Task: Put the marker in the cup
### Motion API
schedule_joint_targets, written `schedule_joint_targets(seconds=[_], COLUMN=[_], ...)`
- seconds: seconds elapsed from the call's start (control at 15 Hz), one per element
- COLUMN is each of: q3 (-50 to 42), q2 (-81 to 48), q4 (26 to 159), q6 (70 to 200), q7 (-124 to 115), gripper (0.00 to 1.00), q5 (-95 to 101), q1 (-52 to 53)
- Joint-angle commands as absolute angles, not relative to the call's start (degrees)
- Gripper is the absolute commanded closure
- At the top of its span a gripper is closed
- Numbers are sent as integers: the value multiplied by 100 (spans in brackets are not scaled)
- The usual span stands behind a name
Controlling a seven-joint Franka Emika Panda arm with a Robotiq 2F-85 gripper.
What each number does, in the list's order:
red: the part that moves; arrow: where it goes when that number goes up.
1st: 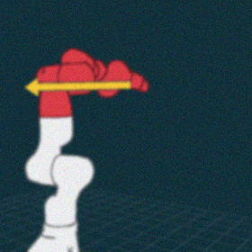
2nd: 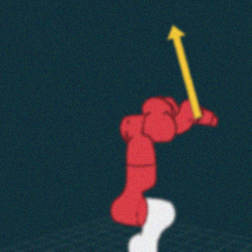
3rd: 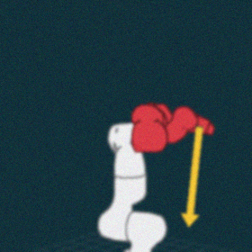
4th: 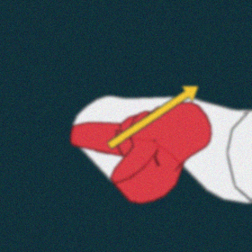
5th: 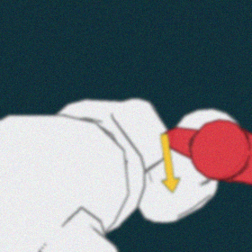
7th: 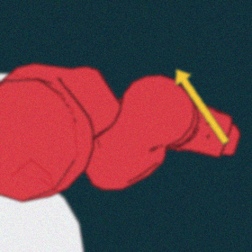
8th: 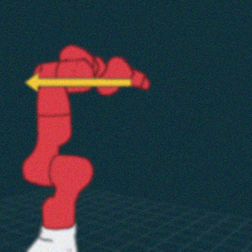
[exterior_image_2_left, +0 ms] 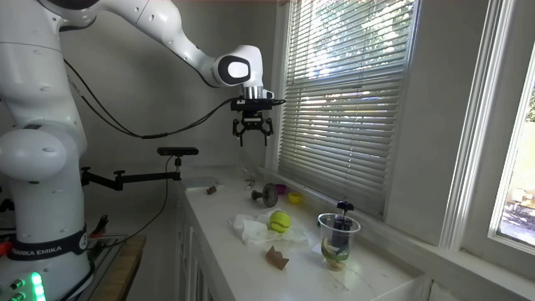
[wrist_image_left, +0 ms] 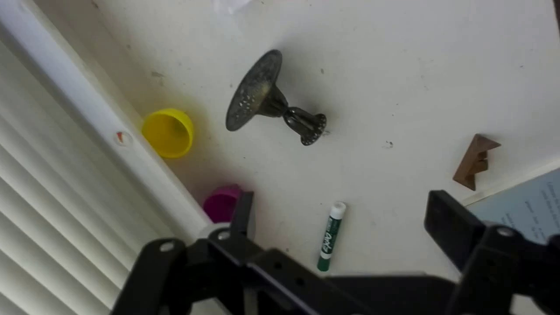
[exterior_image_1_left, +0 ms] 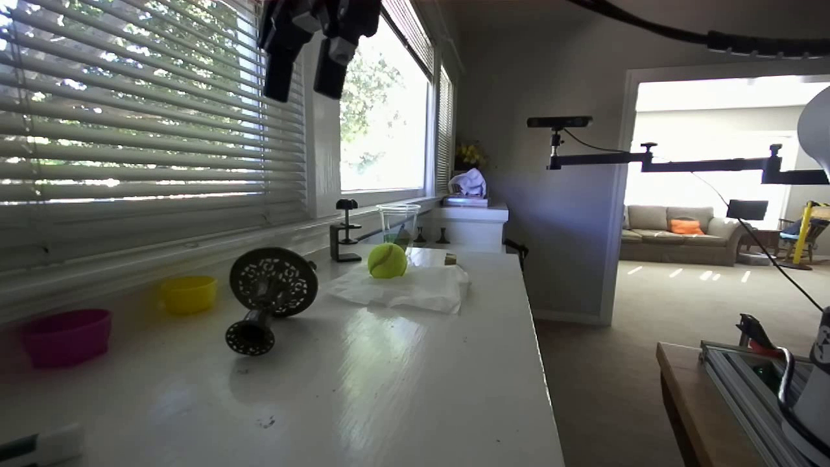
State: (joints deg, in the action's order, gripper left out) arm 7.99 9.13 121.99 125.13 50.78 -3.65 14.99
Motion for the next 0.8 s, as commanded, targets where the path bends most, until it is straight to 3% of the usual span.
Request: schedule_joint_targets(seconds=[0.0,0.73], q3=[1058,1699], q2=[453,-1571], q4=[12012,10723], q6=[12627,13066], q7=[5120,3681], gripper=[0,0], q5=[-569,81], q1=[1653,1863])
